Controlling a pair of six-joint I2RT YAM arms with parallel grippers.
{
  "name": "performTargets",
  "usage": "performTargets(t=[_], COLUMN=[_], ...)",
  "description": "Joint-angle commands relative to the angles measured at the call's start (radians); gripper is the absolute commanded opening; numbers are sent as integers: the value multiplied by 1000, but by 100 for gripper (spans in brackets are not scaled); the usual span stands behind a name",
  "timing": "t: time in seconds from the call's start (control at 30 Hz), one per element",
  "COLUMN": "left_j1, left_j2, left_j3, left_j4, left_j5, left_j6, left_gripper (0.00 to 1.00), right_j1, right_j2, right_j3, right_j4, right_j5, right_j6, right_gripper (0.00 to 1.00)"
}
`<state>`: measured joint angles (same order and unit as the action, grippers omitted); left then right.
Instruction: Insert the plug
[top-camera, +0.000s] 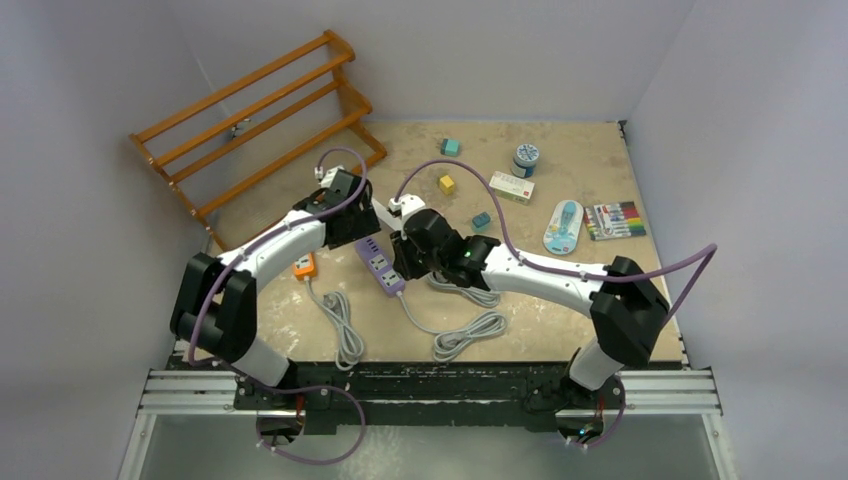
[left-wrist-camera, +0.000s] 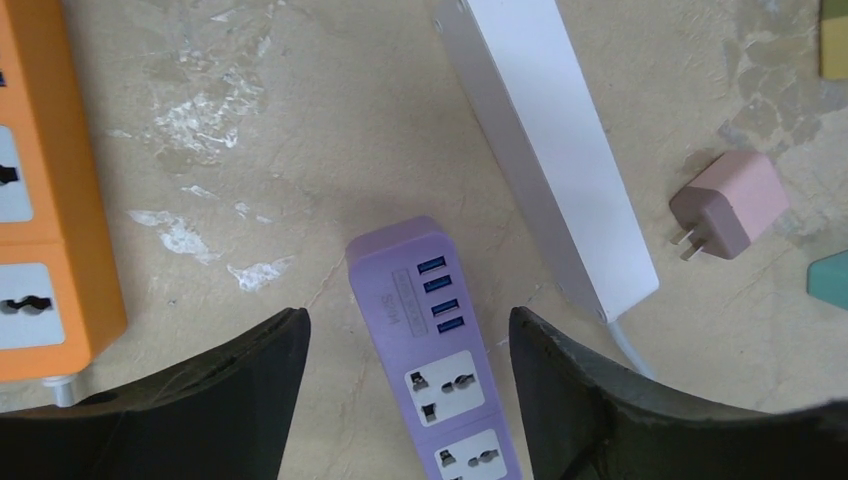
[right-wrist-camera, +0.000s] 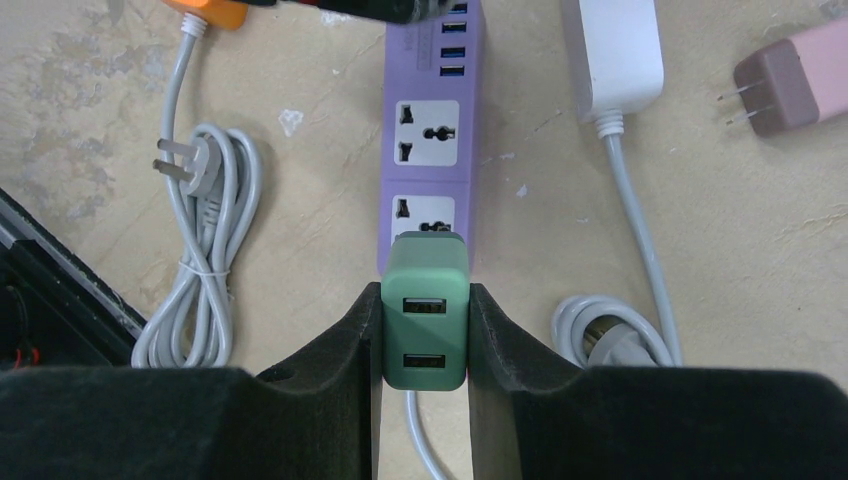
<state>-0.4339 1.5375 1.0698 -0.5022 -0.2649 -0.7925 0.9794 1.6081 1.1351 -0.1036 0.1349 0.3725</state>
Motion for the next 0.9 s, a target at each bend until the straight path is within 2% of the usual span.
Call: performTargets(t=[0.0,0.13,0.5,0.57,0.73,0.87], left_j1=[0,2,10,10,12,15], left_j2=[62,102,99,75,-54,-132], left_j3=[4,-11,-7,0,41,31], left_j4=[40,40,32,18,-10,25], left_j5=[38,46,34,-3,-121,-188], left_j6=[13,0,-27,-34,-56,-60], left_gripper=[68,61,51,54,75,79], right_j1=[-5,-2,9,9,9,9], right_j2=[-13,1,35,33,42,94], right_j3=[45,48,80,81,85,138], right_j4=[45,47,34,32,28,-21], right_j5=[-8,-8,-12,-14,-23,-31], right_j6=[-34,-52,-76,-74,-80,-75], right_gripper=[0,0,0,0,0,0])
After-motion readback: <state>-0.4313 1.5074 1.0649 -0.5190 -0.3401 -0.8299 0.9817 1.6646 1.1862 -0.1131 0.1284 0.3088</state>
